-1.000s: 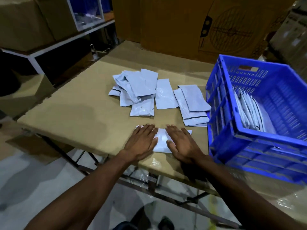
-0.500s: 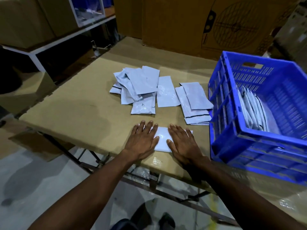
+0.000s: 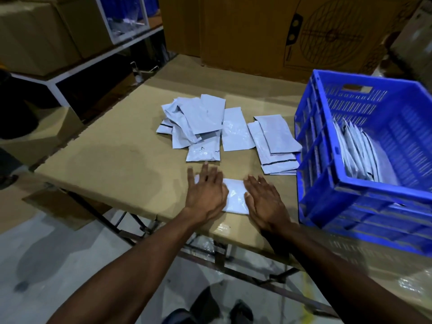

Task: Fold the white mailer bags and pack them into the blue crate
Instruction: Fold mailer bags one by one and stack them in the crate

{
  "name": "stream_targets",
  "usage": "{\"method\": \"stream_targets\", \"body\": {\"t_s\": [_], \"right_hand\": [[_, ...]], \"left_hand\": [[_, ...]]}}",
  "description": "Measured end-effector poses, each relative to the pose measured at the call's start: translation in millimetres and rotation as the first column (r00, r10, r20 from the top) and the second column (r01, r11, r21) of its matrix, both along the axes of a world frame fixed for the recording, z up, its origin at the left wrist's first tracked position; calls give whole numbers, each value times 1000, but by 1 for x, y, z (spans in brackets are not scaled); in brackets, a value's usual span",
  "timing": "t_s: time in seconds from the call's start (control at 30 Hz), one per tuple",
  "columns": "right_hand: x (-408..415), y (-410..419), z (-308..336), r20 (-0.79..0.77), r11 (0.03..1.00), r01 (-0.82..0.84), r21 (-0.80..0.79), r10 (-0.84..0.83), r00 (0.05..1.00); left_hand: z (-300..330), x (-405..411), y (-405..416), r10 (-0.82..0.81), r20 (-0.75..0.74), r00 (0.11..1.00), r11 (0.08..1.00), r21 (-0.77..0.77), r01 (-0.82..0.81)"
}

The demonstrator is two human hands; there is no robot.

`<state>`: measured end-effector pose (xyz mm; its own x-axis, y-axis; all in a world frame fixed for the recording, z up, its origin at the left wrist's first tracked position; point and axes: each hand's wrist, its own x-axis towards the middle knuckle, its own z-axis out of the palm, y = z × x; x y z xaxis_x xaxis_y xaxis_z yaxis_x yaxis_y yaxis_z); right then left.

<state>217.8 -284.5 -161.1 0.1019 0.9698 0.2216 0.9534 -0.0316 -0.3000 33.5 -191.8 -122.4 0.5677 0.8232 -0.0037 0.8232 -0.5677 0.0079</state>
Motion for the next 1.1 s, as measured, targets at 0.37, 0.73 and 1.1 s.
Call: {"method": "stream_targets", "body": {"t_s": [0.37, 0.73, 1.1], "right_hand": [[0, -2, 2, 56, 1000, -6, -24, 7, 998], [2, 1, 4, 54, 995, -6, -102, 12, 998], [-15, 14, 22, 147, 966, -77, -248, 116, 982]], "left_hand": [[-18, 32, -18, -48, 73, 996, 997, -57, 53], [-26, -1, -3, -47, 138, 989, 993, -99, 61], [-22, -12, -5, 12, 101, 995, 993, -115, 0]]}}
